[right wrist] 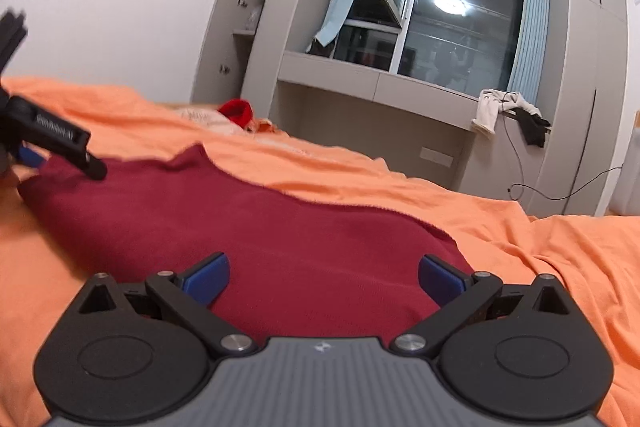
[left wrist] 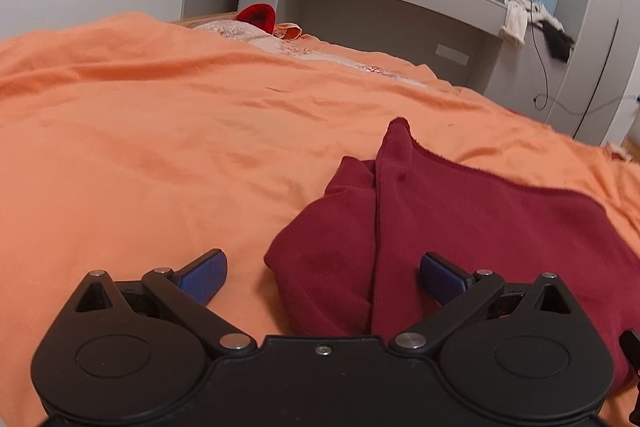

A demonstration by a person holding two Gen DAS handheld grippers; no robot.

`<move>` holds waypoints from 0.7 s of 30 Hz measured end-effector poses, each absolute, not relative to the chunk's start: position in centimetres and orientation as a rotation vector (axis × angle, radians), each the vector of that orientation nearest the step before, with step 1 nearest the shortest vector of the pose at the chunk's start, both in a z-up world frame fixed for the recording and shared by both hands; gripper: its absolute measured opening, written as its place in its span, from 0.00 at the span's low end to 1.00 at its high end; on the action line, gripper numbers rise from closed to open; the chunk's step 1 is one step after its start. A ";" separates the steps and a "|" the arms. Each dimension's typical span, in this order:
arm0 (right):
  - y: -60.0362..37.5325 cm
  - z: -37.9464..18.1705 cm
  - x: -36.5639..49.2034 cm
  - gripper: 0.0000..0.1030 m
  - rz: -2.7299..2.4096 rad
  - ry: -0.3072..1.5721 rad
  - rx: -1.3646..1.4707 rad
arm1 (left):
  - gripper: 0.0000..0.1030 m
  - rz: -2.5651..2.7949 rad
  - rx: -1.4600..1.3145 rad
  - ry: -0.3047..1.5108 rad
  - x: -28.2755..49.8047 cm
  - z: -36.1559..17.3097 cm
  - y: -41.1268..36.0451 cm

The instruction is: Fold small clothes

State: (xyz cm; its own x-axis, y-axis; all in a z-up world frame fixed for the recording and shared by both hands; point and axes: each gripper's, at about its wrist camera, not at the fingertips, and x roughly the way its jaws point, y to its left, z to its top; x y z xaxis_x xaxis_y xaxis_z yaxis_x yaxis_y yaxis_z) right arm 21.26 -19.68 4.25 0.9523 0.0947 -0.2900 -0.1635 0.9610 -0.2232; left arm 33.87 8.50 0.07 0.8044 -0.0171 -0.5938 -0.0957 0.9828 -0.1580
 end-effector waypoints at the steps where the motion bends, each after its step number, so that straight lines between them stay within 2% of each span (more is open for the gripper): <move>1: -19.5 4.0 21.5 1.00 0.128 0.288 -0.254 | 0.99 0.042 -0.173 0.635 33.9 0.0 8.4; 10: -19.8 3.0 22.4 1.00 0.142 0.327 -0.218 | 0.99 0.043 -0.199 0.632 33.7 0.2 9.0; 15: -20.1 2.9 22.2 1.00 0.141 0.325 -0.218 | 0.99 0.056 -0.273 0.555 32.5 1.4 10.6; 21: -20.1 2.8 22.2 1.00 0.141 0.324 -0.218 | 0.99 0.041 -0.343 0.583 32.7 1.1 12.0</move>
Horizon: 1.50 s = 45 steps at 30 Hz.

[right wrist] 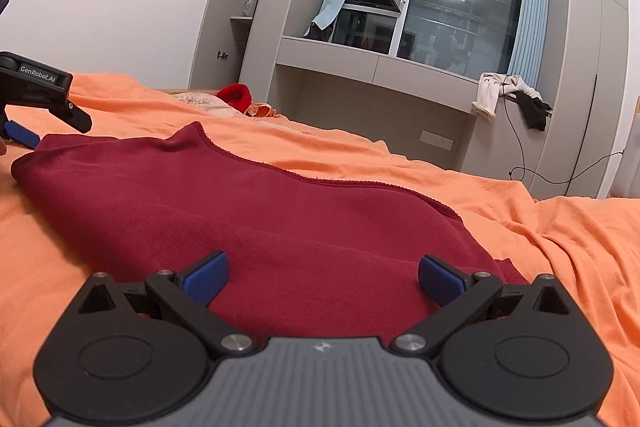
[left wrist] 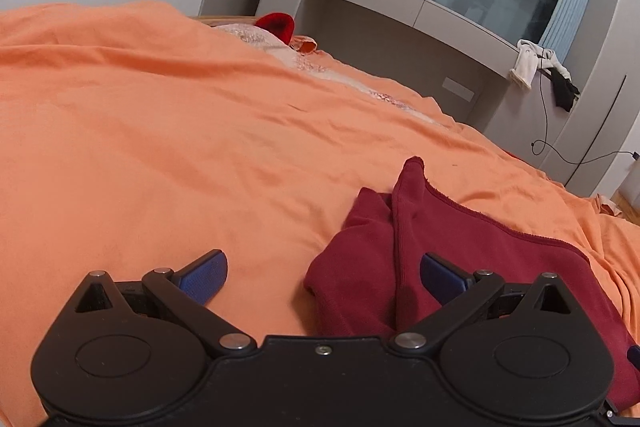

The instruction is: Fold small clothes

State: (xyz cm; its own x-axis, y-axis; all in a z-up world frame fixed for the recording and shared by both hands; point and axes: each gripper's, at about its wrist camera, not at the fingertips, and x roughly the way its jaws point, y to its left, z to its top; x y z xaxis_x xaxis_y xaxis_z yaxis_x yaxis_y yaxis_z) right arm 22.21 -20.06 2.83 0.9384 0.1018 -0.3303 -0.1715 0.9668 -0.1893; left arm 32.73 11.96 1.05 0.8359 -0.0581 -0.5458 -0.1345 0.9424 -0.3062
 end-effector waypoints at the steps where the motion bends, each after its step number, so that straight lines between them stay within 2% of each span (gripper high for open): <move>1: -20.1 2.8 22.1 1.00 0.140 0.323 -0.219 | 0.99 0.033 -0.337 0.587 32.8 1.0 11.8; 10: -20.5 2.8 21.9 1.00 0.139 0.319 -0.221 | 0.99 -0.024 -0.124 0.667 33.6 0.0 7.8; 15: -20.5 2.7 21.9 1.00 0.138 0.319 -0.221 | 0.99 -0.019 -0.197 0.678 33.8 -0.1 8.9; 27: -20.4 2.7 21.9 1.00 0.137 0.320 -0.222 | 0.98 -0.015 -0.182 0.685 33.8 -0.1 8.4; 29: -20.5 2.7 21.9 1.00 0.138 0.320 -0.222 | 0.92 -0.021 -0.194 0.684 33.8 -0.1 8.5; 30: -20.5 2.7 21.9 1.00 0.138 0.320 -0.221 | 0.85 -0.036 -0.208 0.684 33.8 0.0 8.6; 31: -20.4 2.7 21.9 1.00 0.138 0.320 -0.221 | 0.74 -0.049 -0.228 0.687 33.9 0.1 8.8; 32: -20.5 2.7 21.9 1.00 0.138 0.321 -0.219 | 0.69 -0.063 -0.251 0.693 34.0 0.1 9.0; 34: -20.6 2.7 21.9 1.00 0.141 0.324 -0.215 | 0.42 -0.078 -0.298 0.707 34.4 0.1 9.3; 35: -20.7 2.6 22.0 1.00 0.143 0.326 -0.213 | 0.38 -0.079 -0.319 0.717 34.6 0.2 9.3; 36: -20.7 2.6 22.0 1.00 0.144 0.328 -0.210 | 0.29 -0.072 -0.321 0.722 34.8 0.3 9.1; 37: -20.8 2.6 22.0 1.00 0.146 0.330 -0.207 | 0.25 -0.069 -0.306 0.724 34.9 0.6 8.7; 39: -21.0 2.7 22.1 1.00 0.151 0.335 -0.200 | 0.22 -0.060 -0.224 0.713 35.0 1.4 7.1; 45: -22.4 3.7 21.8 1.00 0.185 0.321 -0.154 | 0.20 -0.130 -0.116 0.649 35.1 5.8 3.3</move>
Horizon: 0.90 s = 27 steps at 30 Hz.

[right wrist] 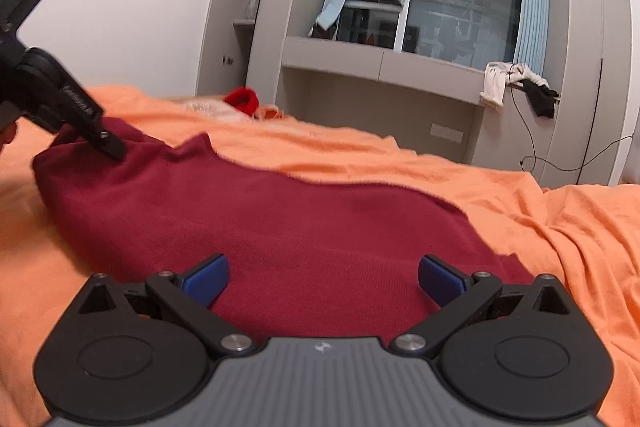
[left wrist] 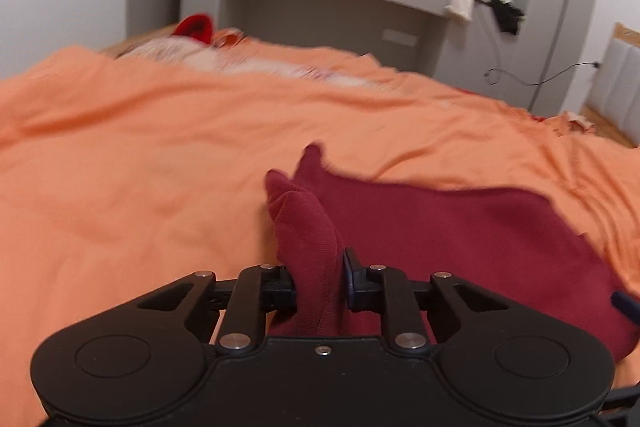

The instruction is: Fold small clothes

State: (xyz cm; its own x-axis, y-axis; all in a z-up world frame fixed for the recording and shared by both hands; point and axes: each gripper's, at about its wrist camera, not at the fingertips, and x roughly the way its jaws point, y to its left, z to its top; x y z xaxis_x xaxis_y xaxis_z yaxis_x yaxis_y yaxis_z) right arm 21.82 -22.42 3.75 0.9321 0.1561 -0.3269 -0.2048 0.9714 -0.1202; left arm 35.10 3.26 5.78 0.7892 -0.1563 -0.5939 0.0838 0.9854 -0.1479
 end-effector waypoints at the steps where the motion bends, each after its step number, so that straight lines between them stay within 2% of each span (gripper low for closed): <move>1: -22.8 4.1 21.5 1.00 0.187 0.306 -0.149 | 0.20 -0.153 -0.119 0.640 35.3 6.7 2.6; 8: -25.6 5.2 20.6 1.00 0.121 0.284 -0.157 | 0.20 -0.342 0.012 0.594 35.8 11.0 -7.2; 14: -28.4 4.8 20.4 1.00 0.061 0.308 -0.136 | 0.18 -0.484 0.177 0.682 35.6 8.4 -16.1; 20: -30.5 3.8 19.5 1.00 0.060 0.333 -0.117 | 0.16 -0.516 0.192 0.730 35.0 5.1 -17.0; 24: -31.2 3.3 19.0 1.00 0.069 0.342 -0.103 | 0.27 -0.539 0.147 0.704 34.4 5.5 -16.2; 26: -31.4 3.4 19.0 1.00 0.071 0.347 -0.091 | 0.39 -0.562 0.104 0.694 34.0 6.0 -15.8; 27: -31.4 3.4 19.1 1.00 0.071 0.349 -0.088 | 0.50 -0.570 0.082 0.689 33.8 6.4 -15.7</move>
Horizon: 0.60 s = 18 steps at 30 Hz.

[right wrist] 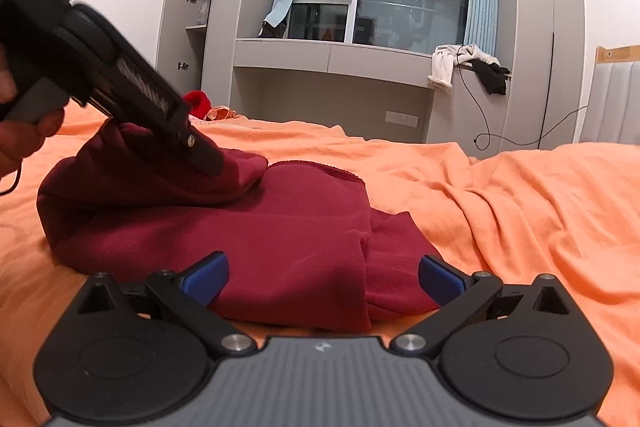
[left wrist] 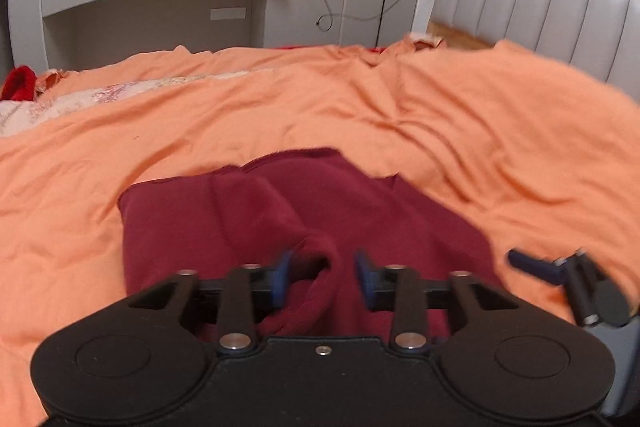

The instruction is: Fold small clothes

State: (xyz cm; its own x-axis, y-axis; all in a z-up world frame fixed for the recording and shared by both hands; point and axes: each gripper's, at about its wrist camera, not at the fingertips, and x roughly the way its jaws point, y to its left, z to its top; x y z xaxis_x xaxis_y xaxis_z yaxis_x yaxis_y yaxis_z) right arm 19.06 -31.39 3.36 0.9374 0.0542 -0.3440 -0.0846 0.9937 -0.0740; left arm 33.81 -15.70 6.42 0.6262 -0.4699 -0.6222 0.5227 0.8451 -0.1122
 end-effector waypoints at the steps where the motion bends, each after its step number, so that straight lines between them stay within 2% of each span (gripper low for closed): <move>1: -31.4 3.4 19.1 1.00 0.069 0.349 -0.088 | 0.58 -0.576 0.062 0.679 33.6 6.8 -15.6; 2: -31.3 3.4 19.1 1.00 0.067 0.350 -0.090 | 0.62 -0.582 0.049 0.664 33.3 7.2 -15.5; 4: -31.0 3.4 18.9 1.00 0.063 0.349 -0.096 | 0.79 -0.576 0.037 0.620 32.5 8.1 -15.2; 7: -31.0 3.6 18.8 1.00 0.063 0.346 -0.098 | 0.93 -0.541 0.038 0.537 31.1 9.3 -14.4; 9: -31.1 4.1 18.9 1.00 0.065 0.338 -0.090 | 0.98 -0.507 0.045 0.490 30.3 9.8 -13.5; 13: -32.0 5.7 19.4 1.00 0.075 0.326 -0.033 | 0.99 -0.448 0.062 0.435 29.0 9.6 -11.2; 18: -33.8 7.5 21.6 1.00 0.163 0.388 0.080 | 0.99 -0.426 0.061 0.459 28.4 7.0 -8.7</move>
State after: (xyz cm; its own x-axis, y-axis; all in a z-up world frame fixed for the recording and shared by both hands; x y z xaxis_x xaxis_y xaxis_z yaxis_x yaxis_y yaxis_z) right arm 21.57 -33.85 7.48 0.9128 0.1729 -0.3700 -0.1426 0.9839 0.1082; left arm 28.39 -8.74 6.95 0.8103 -0.3847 -0.4420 0.4116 0.9106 -0.0380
